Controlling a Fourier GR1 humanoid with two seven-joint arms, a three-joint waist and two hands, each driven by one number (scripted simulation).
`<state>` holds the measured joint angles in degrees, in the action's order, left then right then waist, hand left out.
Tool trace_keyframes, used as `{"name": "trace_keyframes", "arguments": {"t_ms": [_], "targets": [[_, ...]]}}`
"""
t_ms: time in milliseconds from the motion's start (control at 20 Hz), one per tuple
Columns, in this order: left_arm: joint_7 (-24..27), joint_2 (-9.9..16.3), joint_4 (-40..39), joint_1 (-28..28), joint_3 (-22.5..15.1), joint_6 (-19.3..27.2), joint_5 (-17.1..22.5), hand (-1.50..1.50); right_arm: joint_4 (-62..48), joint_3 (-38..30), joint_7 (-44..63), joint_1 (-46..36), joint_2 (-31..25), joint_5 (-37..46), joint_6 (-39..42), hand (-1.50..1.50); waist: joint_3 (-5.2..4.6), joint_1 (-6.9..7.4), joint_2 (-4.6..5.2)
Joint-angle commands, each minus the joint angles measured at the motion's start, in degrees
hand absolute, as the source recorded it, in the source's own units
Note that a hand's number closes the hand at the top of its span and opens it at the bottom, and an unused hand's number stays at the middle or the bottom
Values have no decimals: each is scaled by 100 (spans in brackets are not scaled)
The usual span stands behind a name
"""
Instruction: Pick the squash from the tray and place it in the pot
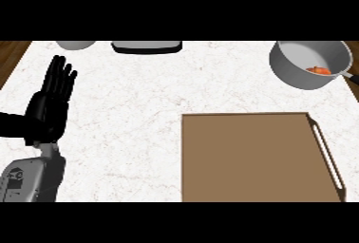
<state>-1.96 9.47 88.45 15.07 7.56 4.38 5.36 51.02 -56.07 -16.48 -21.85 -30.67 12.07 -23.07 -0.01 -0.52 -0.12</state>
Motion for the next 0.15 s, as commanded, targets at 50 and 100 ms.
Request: {"name": "trace_keyframes", "arguments": {"t_ms": [50, 100], "targets": [[-275, -165, 164, 75, -221, 240, -212, 0, -39, -107, -79, 532, -330, -549, 345, -150, 4, 38, 10], [-127, 66, 186, -40, 55, -45, 47, 0, 549, -62, 110, 925, 49, -584, 299, -150, 0, 23, 3]]}}
